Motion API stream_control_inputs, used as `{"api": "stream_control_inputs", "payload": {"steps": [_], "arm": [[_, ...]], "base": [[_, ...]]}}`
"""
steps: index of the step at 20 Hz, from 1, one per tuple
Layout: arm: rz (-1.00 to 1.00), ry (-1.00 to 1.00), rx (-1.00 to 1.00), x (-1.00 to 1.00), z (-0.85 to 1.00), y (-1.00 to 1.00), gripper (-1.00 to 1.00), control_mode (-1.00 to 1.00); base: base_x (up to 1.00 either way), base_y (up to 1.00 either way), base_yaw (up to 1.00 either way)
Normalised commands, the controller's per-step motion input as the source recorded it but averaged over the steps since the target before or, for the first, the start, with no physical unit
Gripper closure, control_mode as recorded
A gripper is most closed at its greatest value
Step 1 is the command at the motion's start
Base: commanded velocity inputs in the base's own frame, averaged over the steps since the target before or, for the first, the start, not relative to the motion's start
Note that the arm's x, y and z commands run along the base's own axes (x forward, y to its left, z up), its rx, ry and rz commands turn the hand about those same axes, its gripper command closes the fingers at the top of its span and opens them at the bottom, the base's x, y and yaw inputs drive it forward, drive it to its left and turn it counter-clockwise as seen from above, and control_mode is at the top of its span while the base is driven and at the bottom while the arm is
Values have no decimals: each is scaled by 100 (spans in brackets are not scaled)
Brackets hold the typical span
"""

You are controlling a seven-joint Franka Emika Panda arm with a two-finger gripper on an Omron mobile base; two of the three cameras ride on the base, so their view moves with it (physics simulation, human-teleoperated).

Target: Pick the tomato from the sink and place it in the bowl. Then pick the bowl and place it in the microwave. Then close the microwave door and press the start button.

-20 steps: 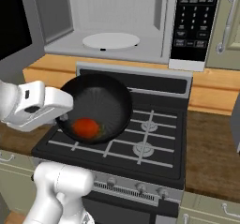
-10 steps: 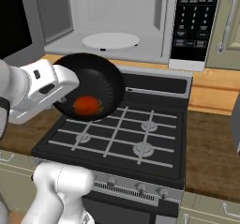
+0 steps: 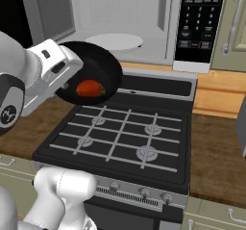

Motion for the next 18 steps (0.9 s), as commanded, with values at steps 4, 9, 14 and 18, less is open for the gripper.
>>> {"api": "stream_control_inputs", "payload": {"steps": [4,9,14,18], "arm": [[13,1,-4,42,19,0,100,-100],[13,2,-5,59,3,0,100,-100],[10,0,-16,33,3,1,100,-100],[8,0,-11,19,6,3,100,-100]], "base": [[0,0,0],[0,0,0],[0,0,0],[0,0,0]]}}
